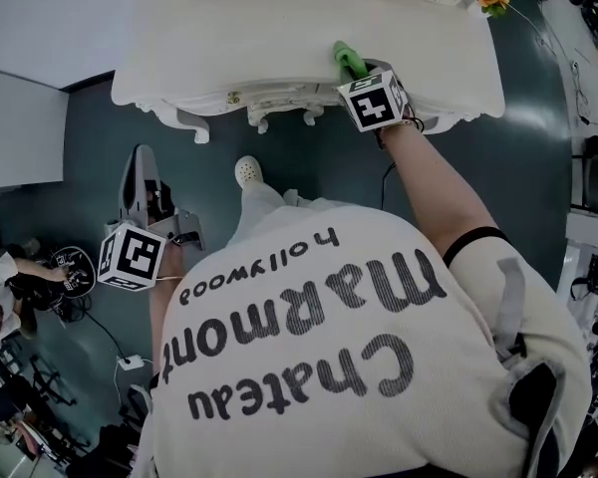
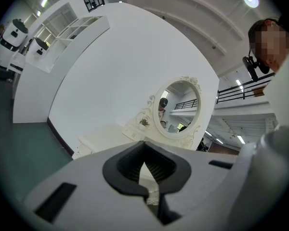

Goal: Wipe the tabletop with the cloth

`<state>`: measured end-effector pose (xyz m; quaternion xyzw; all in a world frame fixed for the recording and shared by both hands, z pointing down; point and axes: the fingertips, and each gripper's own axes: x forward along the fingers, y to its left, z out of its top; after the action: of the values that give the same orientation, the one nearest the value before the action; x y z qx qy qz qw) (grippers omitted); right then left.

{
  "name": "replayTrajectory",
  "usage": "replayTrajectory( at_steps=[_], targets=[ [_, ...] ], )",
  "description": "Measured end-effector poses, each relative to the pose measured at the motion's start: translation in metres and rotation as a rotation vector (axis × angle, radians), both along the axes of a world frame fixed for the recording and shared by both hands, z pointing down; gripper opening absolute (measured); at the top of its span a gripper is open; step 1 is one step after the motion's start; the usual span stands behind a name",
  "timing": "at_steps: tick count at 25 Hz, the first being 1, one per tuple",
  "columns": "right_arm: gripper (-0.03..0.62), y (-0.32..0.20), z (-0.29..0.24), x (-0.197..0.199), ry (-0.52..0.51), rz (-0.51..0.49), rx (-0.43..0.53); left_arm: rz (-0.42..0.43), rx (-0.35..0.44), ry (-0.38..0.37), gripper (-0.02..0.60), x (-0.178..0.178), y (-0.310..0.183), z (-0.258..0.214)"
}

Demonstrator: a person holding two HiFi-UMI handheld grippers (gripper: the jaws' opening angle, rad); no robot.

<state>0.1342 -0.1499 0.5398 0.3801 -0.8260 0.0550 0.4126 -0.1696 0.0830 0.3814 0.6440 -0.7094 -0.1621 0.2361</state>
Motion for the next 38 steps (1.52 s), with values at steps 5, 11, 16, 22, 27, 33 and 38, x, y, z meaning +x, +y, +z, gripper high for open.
replayTrajectory(
  at_steps=[5, 11, 16, 22, 27, 33, 38],
  targets=[
    [0.091, -0.003, -0.001, 0.002, -0.06, 0.041, -0.055, 0.04, -0.033, 0.005, 0.008, 0.011, -0.005, 0.003],
    [0.091, -0.001, 0.0, 0.003, -0.058, 0.06, -0.063, 0.074, -0.029, -0.014, 0.008, 0.002, -0.021, -0.005],
    [0.092, -0.002, 0.0, 0.004, -0.097, 0.135, -0.085, 0.108, -0.046, -0.028, 0.008, -0.004, -0.031, -0.005],
    [0.1, 0.0, -0.012, 0.009, -0.396, 0.356, -0.11, 0.169, -0.055, -0.038, 0.008, -0.02, -0.037, -0.01],
    [0.104, 0.033, -0.018, -0.003, -0.626, 0.493, -0.201, 0.176, -0.032, -0.02, 0.008, -0.028, -0.033, -0.011],
    [0.104, 0.086, -0.036, -0.041, -0.839, 0.517, -0.309, 0.267, -0.023, -0.002, 0.008, -0.004, -0.032, -0.007],
    [0.104, 0.112, -0.07, -0.066, -0.931, 0.481, -0.321, 0.295, -0.009, -0.018, 0.008, 0.006, -0.025, -0.01]
  ],
)
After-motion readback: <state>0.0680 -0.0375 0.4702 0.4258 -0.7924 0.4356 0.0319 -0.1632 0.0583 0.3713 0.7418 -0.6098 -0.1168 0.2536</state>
